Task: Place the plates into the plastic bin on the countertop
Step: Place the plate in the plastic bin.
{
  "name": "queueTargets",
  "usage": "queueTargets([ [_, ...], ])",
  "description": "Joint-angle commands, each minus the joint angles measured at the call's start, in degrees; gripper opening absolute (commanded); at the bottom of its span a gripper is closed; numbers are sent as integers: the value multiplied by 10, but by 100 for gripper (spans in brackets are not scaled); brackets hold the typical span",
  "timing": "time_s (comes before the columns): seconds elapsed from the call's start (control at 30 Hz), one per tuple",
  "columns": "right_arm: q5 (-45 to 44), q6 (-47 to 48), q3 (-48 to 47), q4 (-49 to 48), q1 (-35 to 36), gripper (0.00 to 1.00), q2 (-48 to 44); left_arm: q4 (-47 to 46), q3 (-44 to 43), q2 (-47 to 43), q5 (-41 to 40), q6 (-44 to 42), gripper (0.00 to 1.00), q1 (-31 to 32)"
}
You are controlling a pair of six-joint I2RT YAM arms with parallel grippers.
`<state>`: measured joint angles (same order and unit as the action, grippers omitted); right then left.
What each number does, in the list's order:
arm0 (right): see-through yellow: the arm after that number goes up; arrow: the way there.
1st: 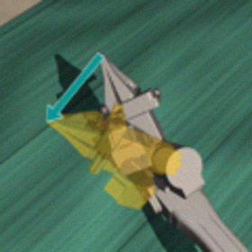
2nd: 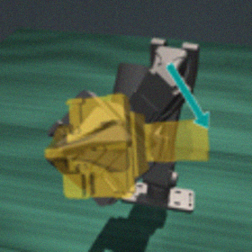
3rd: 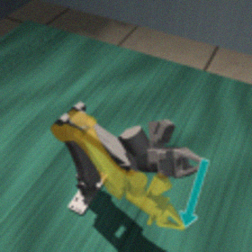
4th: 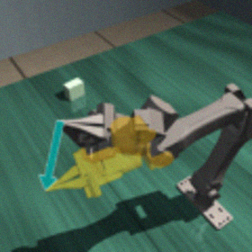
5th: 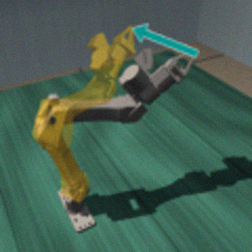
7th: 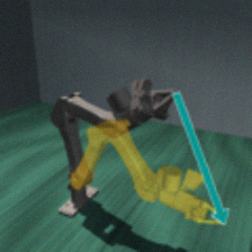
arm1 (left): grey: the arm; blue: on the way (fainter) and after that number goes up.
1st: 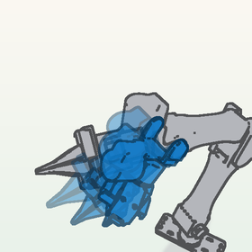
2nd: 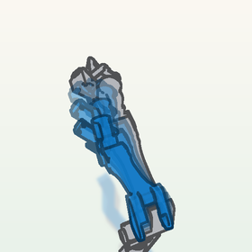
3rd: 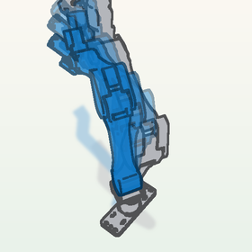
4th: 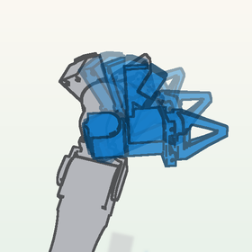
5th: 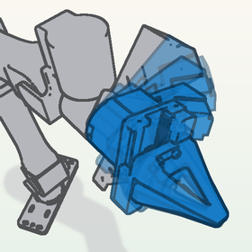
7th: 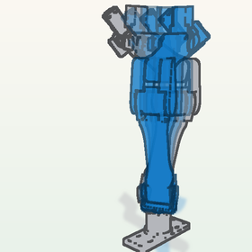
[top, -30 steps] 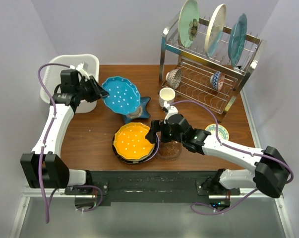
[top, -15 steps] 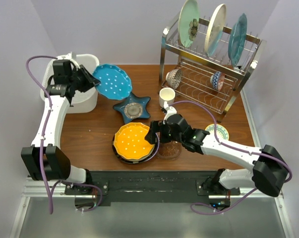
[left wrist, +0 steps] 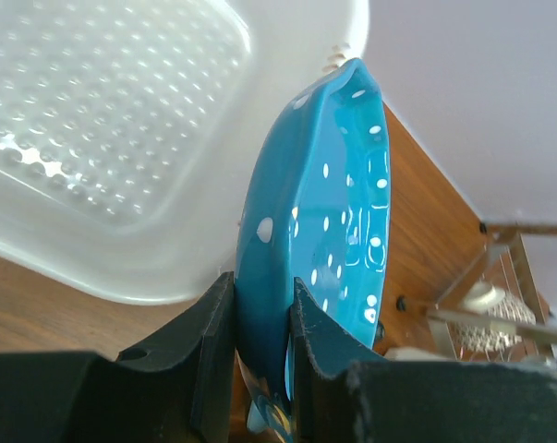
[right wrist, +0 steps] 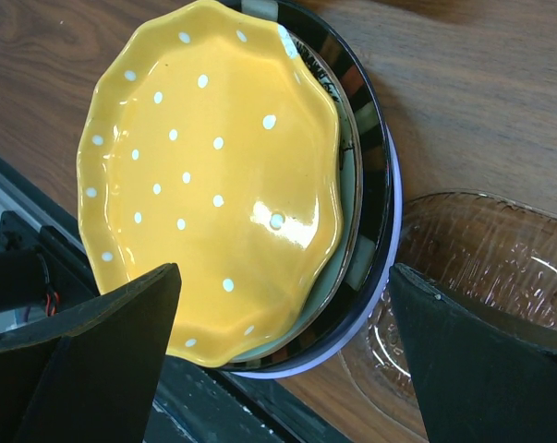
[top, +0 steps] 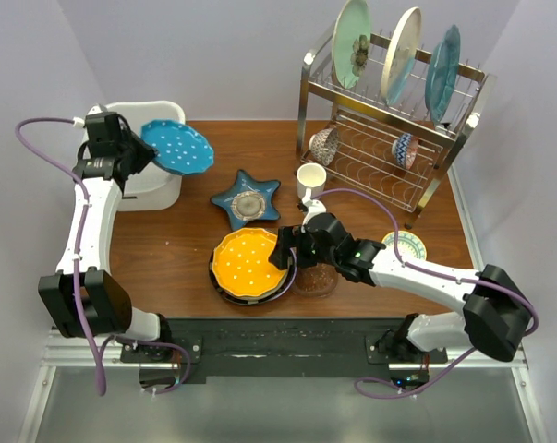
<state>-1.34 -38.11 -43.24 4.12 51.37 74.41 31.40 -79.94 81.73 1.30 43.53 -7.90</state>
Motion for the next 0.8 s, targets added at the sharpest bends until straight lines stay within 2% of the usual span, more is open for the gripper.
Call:
queueTargets([
  [0.0,9,8,-7,-23,3,98,3,-88,-24,-45,-74,53,0,-12],
  [0.17,12,6,-9,-29,3,98,15,-98,-15,-58,-131,62,0,-20],
  [0.77,28,8,-20,-35,3,97,40,-102,-57,-2,-154,67,0,-62],
])
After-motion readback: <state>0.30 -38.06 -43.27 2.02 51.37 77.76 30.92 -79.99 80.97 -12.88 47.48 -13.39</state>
